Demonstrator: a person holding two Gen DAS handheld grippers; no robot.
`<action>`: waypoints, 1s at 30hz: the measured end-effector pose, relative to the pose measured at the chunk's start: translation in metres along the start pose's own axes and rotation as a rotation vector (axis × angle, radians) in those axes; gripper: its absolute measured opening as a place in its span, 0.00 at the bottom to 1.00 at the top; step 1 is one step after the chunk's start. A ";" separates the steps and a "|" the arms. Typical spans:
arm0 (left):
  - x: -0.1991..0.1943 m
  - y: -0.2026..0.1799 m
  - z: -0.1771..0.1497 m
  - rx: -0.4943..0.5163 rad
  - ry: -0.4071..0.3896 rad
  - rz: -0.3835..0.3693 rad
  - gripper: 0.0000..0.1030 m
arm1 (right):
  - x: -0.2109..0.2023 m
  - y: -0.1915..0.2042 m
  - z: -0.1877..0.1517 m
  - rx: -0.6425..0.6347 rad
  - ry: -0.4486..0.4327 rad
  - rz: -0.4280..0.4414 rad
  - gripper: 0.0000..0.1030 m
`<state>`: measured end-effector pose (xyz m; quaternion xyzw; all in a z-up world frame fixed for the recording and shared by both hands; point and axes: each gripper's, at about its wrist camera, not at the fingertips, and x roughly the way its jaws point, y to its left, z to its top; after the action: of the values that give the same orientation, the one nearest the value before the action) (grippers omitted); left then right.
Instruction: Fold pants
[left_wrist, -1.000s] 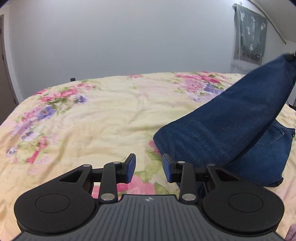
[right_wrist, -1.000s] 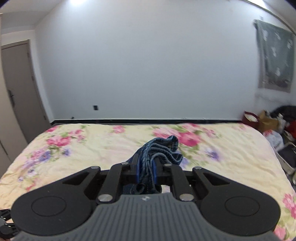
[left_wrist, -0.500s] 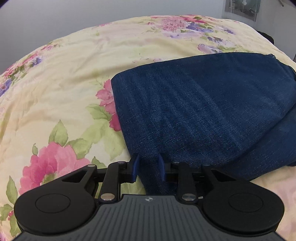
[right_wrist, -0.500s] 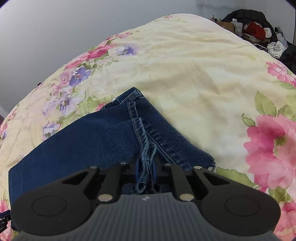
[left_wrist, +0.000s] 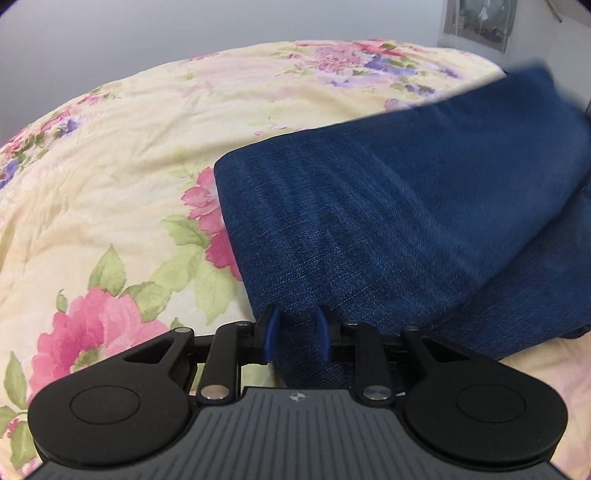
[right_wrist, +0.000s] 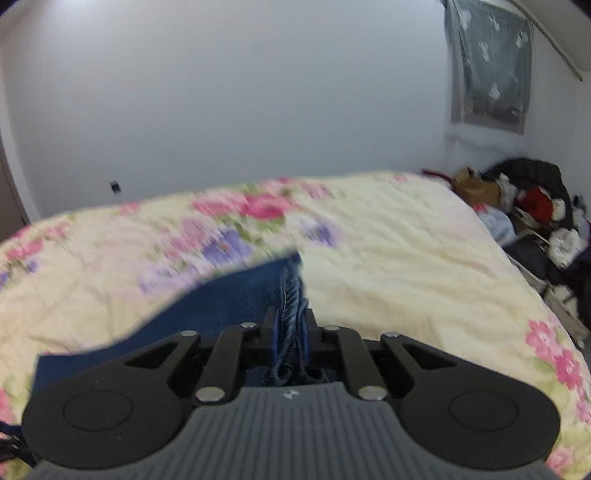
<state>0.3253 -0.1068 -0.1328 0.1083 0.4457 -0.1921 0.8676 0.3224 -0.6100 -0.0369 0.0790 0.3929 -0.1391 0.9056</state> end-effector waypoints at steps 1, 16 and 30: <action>0.000 -0.001 0.000 -0.004 -0.002 -0.009 0.28 | 0.020 -0.010 -0.016 0.024 0.068 -0.039 0.04; -0.013 -0.007 -0.013 0.054 0.056 -0.103 0.28 | 0.058 -0.011 -0.061 -0.069 0.102 -0.148 0.07; -0.054 0.004 -0.013 0.176 0.141 -0.111 0.24 | -0.001 -0.008 -0.065 -0.171 0.017 -0.308 0.35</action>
<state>0.2886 -0.0857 -0.0964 0.1726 0.4921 -0.2702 0.8093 0.2744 -0.6013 -0.0803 -0.0586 0.4185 -0.2417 0.8735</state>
